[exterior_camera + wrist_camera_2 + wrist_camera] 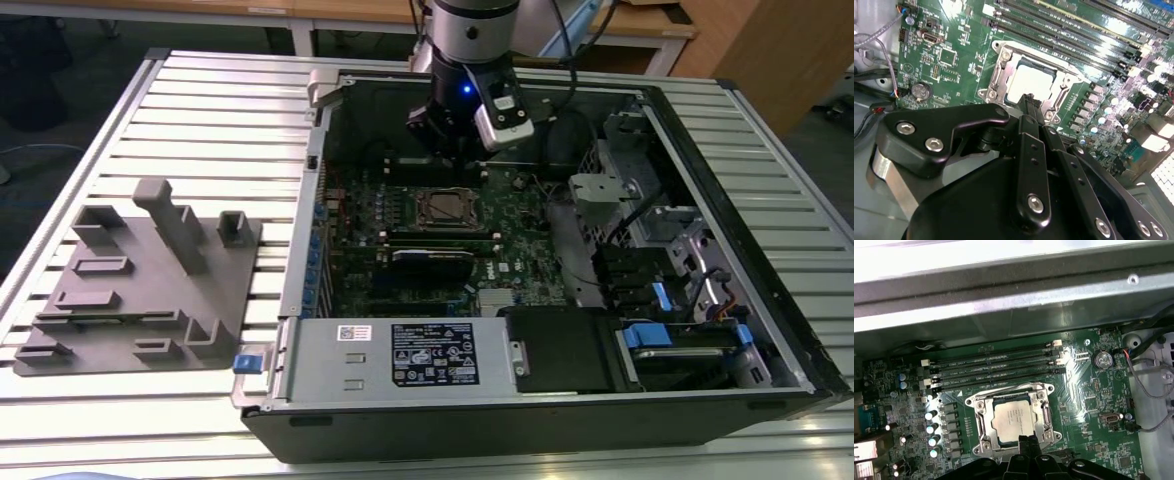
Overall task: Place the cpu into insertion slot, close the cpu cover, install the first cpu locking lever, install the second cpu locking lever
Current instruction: 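Install the second cpu locking lever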
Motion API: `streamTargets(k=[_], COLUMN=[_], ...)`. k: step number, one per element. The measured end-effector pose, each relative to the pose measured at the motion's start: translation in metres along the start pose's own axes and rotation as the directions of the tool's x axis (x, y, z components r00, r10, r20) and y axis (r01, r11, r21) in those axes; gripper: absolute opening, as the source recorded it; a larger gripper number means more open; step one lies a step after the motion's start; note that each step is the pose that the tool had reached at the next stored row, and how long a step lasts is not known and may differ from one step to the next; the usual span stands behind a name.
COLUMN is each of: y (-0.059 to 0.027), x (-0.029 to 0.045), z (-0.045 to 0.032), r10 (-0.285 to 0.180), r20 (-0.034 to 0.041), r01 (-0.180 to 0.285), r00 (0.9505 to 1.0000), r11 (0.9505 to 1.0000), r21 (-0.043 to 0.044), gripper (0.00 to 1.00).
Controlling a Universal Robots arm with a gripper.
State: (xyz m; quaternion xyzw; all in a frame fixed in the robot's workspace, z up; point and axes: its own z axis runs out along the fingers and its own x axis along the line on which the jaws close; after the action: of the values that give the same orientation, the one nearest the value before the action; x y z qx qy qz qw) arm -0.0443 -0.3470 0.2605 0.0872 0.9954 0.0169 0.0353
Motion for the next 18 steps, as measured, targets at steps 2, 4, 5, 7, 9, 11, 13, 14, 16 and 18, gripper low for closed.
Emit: streamTargets(k=[2, 4, 5, 7, 9, 11, 13, 14, 16, 18], y=[-0.0061, -0.0108, -0.0127, -0.0164, -0.0194, -0.0216, -0.0236, -0.0246, -0.0263, -0.0270], x=[-0.0011, -0.0019, -0.0022, -0.0029, -0.0034, -0.0037, -0.0037, -0.0035, -0.0032, -0.0030], z=[-0.0002, -0.0003, -0.0003, -0.0004, -0.0003, 0.0003, 0.0026, 0.0039, 0.0060, 0.0070], r10=[0.000, 0.000, 0.000, 0.000, 0.000, 0.000, 0.000, 0.000, 0.000, 0.000], r20=[0.0000, 0.0000, 0.0000, 0.0000, 0.0000, 0.0000, 0.0000, 0.0000, 0.0000, 0.0000], r01=[0.000, 0.000, 0.000, 0.000, 0.000, 0.000, 0.000, 0.000, 0.000, 0.000], r00=[1.0000, 1.0000, 1.0000, 1.0000, 1.0000, 1.0000, 1.0000, 1.0000, 1.0000, 1.0000], r11=[1.0000, 1.0000, 1.0000, 1.0000, 1.0000, 1.0000, 1.0000, 1.0000, 1.0000, 1.0000], r21=[0.0000, -0.0001, 0.0000, 0.0000, 0.0000, 0.0000, -0.0004, -0.0004, -0.0004, -0.0004], gripper=[0.11, 0.11, 0.11, 0.11, 0.11, 0.11, 0.11, 0.11, 0.11, 0.11])
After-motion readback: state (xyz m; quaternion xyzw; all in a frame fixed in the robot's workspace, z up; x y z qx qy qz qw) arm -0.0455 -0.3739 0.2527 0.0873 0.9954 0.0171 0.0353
